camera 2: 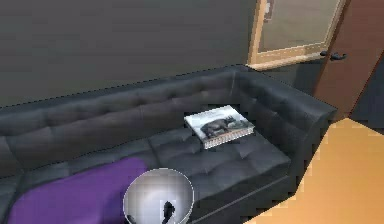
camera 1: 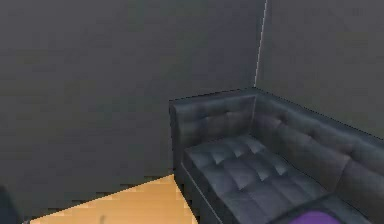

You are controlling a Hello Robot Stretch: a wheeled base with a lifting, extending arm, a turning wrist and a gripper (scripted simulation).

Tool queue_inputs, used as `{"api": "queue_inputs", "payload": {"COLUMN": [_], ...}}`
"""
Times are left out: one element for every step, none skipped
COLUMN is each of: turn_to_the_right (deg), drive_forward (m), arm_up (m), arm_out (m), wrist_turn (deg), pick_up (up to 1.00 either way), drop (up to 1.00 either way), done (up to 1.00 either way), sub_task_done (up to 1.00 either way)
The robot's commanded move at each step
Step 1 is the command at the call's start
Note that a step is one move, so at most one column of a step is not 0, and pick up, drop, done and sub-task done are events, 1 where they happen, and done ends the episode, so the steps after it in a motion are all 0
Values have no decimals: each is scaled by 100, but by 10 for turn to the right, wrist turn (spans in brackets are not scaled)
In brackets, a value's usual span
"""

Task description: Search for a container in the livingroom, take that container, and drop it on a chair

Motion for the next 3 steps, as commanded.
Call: {"api": "queue_inputs", "payload": {"turn_to_the_right": [-60,450,450], "drive_forward": [0,0,0], "arm_up": [0,0,0], "arm_out": [0,0,0], "wrist_turn": [0,0,0], "pick_up": [0,0,0], "drop": [0,0,0], "done": [0,0,0], "sub_task_done": [0,0,0]}}
